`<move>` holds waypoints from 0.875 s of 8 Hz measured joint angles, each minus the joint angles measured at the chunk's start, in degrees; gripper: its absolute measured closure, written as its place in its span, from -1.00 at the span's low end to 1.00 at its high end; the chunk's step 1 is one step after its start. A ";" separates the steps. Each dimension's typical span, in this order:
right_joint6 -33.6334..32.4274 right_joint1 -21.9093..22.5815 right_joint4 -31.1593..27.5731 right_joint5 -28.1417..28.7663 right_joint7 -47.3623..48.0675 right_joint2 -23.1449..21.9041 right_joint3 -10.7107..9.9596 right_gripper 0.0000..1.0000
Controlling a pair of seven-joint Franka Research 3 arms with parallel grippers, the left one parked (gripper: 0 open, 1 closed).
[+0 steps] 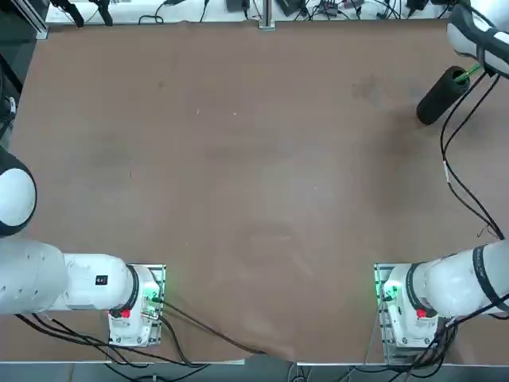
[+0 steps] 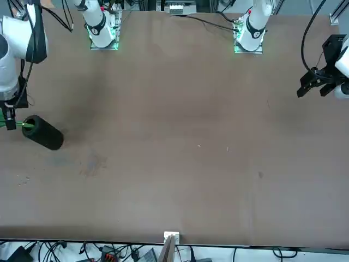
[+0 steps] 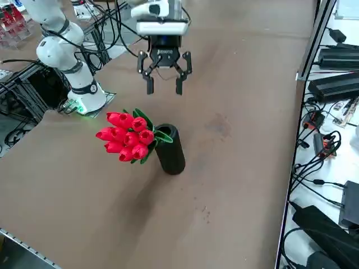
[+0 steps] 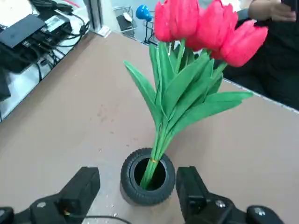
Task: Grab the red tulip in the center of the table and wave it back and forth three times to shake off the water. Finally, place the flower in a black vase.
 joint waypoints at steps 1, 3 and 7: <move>-1.62 0.67 1.40 4.83 -6.16 -0.10 0.00 -1.00; -7.12 0.88 5.38 18.78 -20.85 0.01 -0.08 -1.00; -29.60 0.69 17.80 33.33 -60.32 0.42 -0.69 -1.00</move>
